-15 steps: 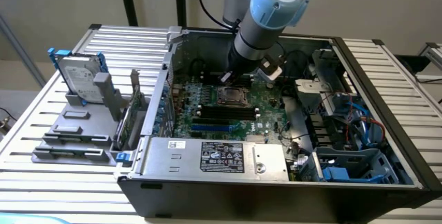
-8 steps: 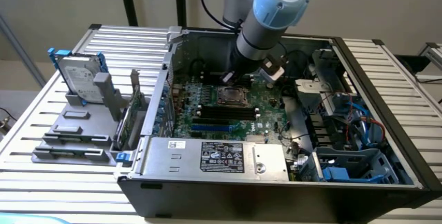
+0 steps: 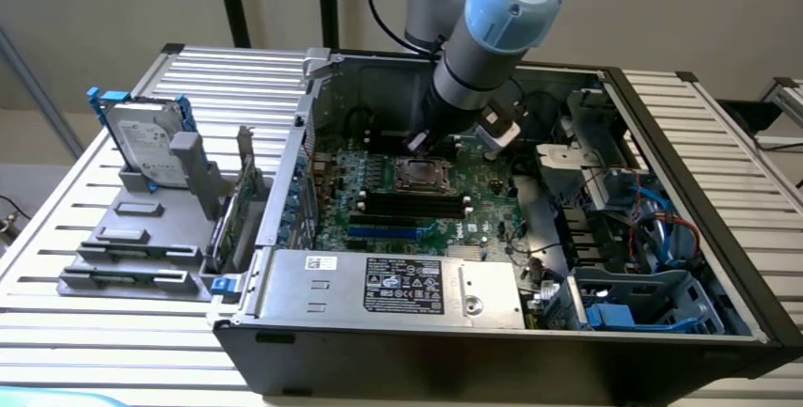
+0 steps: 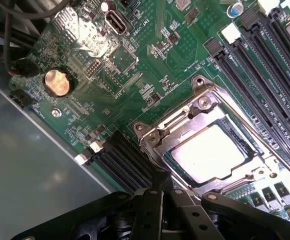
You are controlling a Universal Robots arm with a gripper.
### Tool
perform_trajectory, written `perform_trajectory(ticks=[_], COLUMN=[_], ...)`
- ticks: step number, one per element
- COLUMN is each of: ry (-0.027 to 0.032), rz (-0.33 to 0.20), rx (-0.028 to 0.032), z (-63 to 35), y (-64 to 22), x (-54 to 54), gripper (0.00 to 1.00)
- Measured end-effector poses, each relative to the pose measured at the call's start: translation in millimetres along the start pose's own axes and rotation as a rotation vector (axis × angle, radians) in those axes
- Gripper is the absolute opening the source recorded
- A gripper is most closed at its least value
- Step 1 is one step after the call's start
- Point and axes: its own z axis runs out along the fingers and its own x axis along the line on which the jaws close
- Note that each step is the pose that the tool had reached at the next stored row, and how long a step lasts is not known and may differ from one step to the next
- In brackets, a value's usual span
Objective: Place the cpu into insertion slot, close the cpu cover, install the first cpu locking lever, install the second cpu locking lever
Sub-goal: 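Install the first cpu locking lever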
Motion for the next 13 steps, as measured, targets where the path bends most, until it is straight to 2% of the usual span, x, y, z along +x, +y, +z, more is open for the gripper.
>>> perform_trajectory(ticks=[13], ry=[-0.0037], rz=[-0.005], rx=[0.0025], z=[-1.2], y=[9.0], x=[5.9], gripper=[0.11])
